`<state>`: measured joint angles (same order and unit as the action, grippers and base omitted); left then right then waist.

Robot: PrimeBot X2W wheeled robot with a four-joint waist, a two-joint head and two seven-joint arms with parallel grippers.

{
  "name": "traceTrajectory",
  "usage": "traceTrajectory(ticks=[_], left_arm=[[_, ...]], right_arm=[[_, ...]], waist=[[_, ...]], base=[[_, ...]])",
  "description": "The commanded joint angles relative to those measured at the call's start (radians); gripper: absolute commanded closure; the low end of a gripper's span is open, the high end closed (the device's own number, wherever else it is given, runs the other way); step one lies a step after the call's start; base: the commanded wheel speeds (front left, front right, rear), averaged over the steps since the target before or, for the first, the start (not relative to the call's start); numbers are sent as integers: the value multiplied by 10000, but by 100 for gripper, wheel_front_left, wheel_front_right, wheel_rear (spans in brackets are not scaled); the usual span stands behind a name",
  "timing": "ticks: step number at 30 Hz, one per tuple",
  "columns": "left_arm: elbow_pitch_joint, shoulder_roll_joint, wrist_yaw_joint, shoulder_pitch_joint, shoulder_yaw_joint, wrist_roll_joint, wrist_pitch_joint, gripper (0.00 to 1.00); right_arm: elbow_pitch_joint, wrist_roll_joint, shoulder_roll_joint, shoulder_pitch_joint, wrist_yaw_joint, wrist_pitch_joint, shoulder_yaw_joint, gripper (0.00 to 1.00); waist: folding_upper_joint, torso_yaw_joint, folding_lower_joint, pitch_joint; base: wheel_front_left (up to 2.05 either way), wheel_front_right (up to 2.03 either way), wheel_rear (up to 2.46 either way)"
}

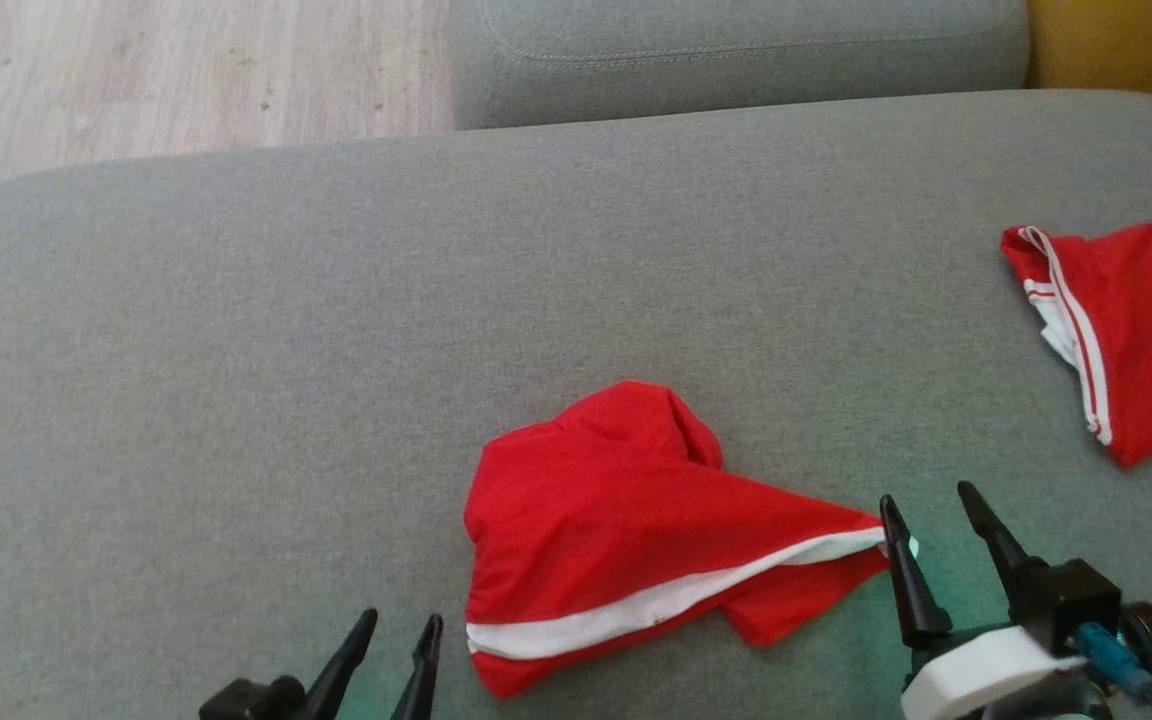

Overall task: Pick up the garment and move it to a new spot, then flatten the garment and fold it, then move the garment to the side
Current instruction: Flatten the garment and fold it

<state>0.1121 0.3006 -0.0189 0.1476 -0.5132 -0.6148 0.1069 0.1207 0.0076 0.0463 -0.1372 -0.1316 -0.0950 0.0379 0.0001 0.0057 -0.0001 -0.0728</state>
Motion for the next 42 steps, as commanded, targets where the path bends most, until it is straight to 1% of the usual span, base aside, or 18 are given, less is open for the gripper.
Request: traceTrajectory(ticks=[1,5,9,17,23,27,31,36,42], left_arm=[[-157,147,-95,-407,280,42,62,0],[384,29,-413,-660,147,-171,5,0],[1141,-35,-578,-1009,-96,-43,14,0],[2606,-247,-662,-1553,-589,402,143,0],[3028,-542,-760,-1727,-941,521,328,0],[3022,-725,-751,-1732,-1015,492,474,0],[2840,-726,-672,-1661,-927,403,581,0],[2266,-500,-533,-1393,-775,238,528,0],[1354,-186,-364,-1070,-729,94,162,0]], right_arm=[[-325,13,40,181,9,10,295,0],[-308,42,40,243,9,31,354,0],[-309,24,40,250,9,52,353,0],[-278,49,40,304,9,74,393,0],[-245,67,39,302,9,51,354,0],[-223,81,39,279,9,39,332,0],[-228,72,39,258,9,39,321,0],[-244,27,39,209,9,71,305,0],[-264,6,39,176,9,120,304,0]], waist=[[-1,-63,1,28],[-1,-238,1,59],[-1,-413,1,27],[-1,-757,1,-65],[-1,-852,1,-118],[-1,-859,1,-102],[-1,-846,1,-79],[-1,-826,1,-23],[-1,-793,1,25]], base=[[0,0,0],[0,0,0],[0,0,0],[0,0,0],[0,0,0],[0,0,0],[0,0,0],[0,0,0],[0,0,0]])
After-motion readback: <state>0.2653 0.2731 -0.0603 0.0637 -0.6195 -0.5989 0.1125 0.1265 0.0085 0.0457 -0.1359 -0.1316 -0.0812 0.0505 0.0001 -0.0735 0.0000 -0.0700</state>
